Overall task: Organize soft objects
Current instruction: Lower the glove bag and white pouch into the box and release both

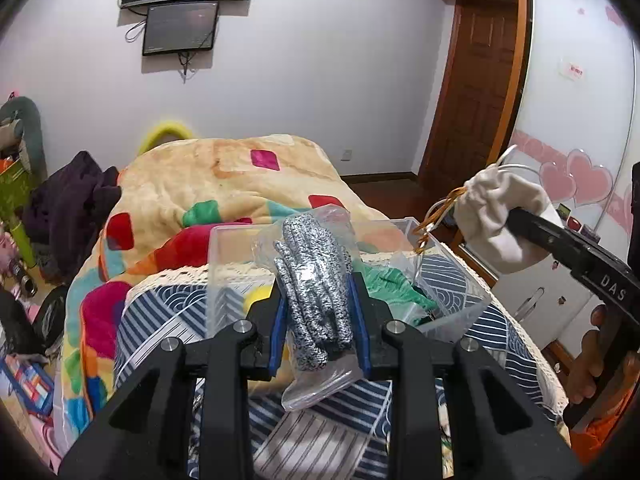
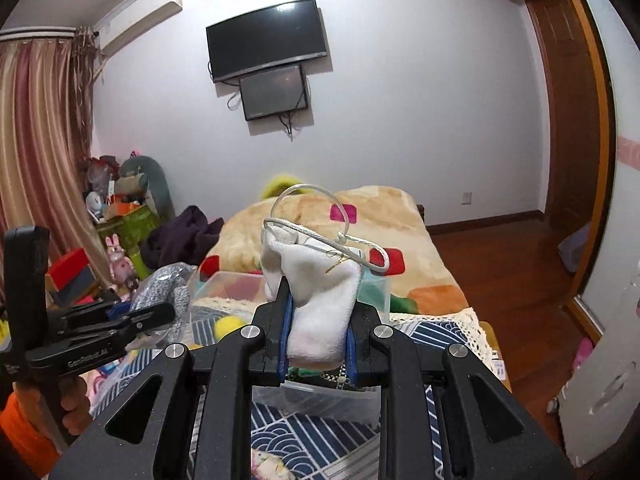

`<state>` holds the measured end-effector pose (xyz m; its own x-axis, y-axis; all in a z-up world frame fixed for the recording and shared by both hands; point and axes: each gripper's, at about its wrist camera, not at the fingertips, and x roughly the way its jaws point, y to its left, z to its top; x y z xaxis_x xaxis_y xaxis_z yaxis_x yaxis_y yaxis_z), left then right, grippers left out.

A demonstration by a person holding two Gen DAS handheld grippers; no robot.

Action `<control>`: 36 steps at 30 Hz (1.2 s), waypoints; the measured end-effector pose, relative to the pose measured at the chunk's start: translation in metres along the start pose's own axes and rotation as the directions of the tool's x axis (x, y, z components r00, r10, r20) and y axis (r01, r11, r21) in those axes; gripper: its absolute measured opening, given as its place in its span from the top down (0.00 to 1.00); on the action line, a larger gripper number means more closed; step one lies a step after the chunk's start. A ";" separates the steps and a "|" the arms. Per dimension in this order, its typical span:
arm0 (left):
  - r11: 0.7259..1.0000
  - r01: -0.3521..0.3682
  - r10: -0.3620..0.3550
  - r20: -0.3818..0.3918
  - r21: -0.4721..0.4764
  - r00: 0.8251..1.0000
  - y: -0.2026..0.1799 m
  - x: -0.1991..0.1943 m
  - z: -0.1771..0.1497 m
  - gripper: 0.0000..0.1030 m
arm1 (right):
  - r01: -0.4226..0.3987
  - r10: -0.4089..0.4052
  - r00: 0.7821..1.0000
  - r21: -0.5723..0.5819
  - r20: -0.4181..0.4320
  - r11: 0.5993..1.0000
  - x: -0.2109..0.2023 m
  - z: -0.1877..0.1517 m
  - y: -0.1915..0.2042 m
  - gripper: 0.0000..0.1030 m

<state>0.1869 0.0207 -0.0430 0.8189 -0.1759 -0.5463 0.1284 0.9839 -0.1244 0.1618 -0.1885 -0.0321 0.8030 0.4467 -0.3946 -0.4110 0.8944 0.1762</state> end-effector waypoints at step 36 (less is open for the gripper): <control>0.999 -0.015 0.020 -0.118 0.042 0.993 -0.005 0.045 -0.016 0.50 | 0.068 -0.087 0.976 -0.101 -0.198 0.993 0.043 -0.028 0.000 0.36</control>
<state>0.2143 0.0074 -0.0808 0.7497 -0.1587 -0.6425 0.1394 0.9869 -0.0811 0.1841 -0.1696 -0.0741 0.7341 0.3539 -0.5795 -0.3968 0.9161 0.0569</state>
